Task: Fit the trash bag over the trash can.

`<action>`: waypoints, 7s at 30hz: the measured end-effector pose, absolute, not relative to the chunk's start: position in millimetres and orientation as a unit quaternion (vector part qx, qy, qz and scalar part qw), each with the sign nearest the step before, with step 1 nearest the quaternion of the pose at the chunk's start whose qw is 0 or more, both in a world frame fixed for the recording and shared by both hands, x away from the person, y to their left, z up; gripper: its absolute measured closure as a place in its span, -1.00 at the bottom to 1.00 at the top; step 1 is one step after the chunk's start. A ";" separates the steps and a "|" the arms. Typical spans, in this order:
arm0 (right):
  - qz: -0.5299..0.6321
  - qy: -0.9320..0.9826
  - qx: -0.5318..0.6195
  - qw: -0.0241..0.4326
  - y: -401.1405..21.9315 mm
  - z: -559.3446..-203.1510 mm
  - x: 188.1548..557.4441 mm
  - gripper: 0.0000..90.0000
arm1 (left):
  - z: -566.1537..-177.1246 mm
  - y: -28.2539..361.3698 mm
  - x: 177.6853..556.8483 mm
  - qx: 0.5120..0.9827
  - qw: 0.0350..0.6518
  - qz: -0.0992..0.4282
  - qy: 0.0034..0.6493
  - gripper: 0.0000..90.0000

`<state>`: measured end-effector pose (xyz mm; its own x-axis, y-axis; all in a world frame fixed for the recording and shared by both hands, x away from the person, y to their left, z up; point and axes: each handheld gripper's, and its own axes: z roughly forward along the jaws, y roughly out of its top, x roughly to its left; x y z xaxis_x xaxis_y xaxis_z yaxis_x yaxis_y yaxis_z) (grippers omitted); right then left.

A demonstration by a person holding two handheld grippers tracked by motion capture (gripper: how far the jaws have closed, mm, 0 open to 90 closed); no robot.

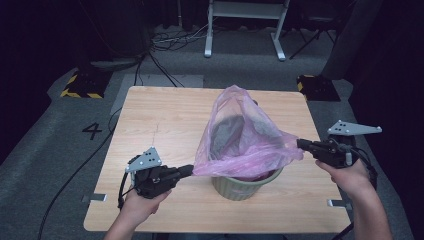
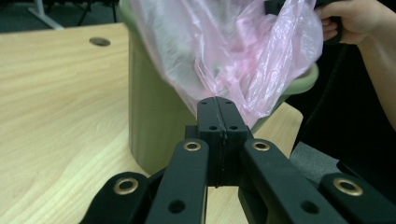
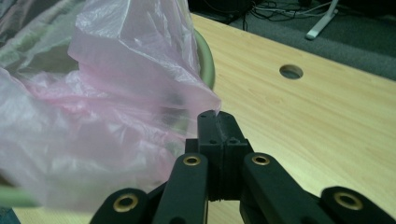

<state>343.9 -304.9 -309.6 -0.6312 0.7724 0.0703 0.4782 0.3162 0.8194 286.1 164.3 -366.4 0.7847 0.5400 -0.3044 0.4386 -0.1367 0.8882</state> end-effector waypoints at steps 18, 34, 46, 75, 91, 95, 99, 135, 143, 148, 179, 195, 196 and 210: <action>0.481 0.756 0.430 0.109 -328.3 -374.1 335.7 1.00 | -401.1 148.4 308.2 0.764 0.544 0.025 0.348 1.00; 0.495 0.761 0.415 0.068 -321.8 -396.0 327.4 1.00 | -418.0 151.0 310.7 0.763 0.545 -0.011 0.348 1.00; 0.491 0.769 0.407 0.047 -321.6 -404.5 317.9 1.00 | -422.6 156.9 300.5 0.770 0.541 -0.004 0.338 1.00; 0.546 0.744 0.375 0.092 -320.9 -393.8 300.6 -0.19 | -415.4 184.6 305.2 0.750 0.551 0.056 0.362 -0.16; 0.583 0.707 0.369 0.157 -332.4 -345.8 318.4 -0.26 | -351.4 156.7 306.0 0.763 0.575 0.097 0.279 -0.30; 0.576 0.709 0.374 0.160 -327.9 -340.9 336.2 -0.24 | -345.3 143.8 314.5 0.775 0.560 0.108 0.272 -0.29; 0.581 0.709 0.374 0.141 -326.0 -337.9 354.7 -0.17 | -343.6 137.8 325.0 0.785 0.547 0.109 0.271 -0.25; 0.560 0.689 0.419 0.190 -294.3 -368.9 404.1 1.00 | -366.1 142.8 404.6 0.734 0.563 0.159 0.343 1.00; 0.550 0.678 0.444 0.202 -283.6 -379.9 416.8 1.00 | -372.7 136.0 427.6 0.732 0.553 0.162 0.364 1.00; 0.549 0.684 0.440 0.194 -281.1 -385.2 419.9 1.00 | -375.8 136.6 435.9 0.748 0.563 0.124 0.330 1.00; 0.562 0.679 0.465 0.081 -294.8 -454.0 436.5 1.00 | -447.6 144.3 470.8 0.775 0.532 -0.013 0.342 1.00; 0.531 0.691 0.488 0.055 -302.6 -493.2 424.4 1.00 | -492.7 144.9 466.2 0.796 0.490 -0.032 0.354 1.00; 0.533 0.690 0.488 0.053 -302.9 -494.7 423.7 1.00 | -493.8 145.2 465.8 0.793 0.492 -0.028 0.358 1.00; 0.568 0.674 0.467 0.075 -328.4 -464.5 392.3 -0.23 | -471.1 171.5 450.4 0.763 0.521 0.000 0.382 -0.21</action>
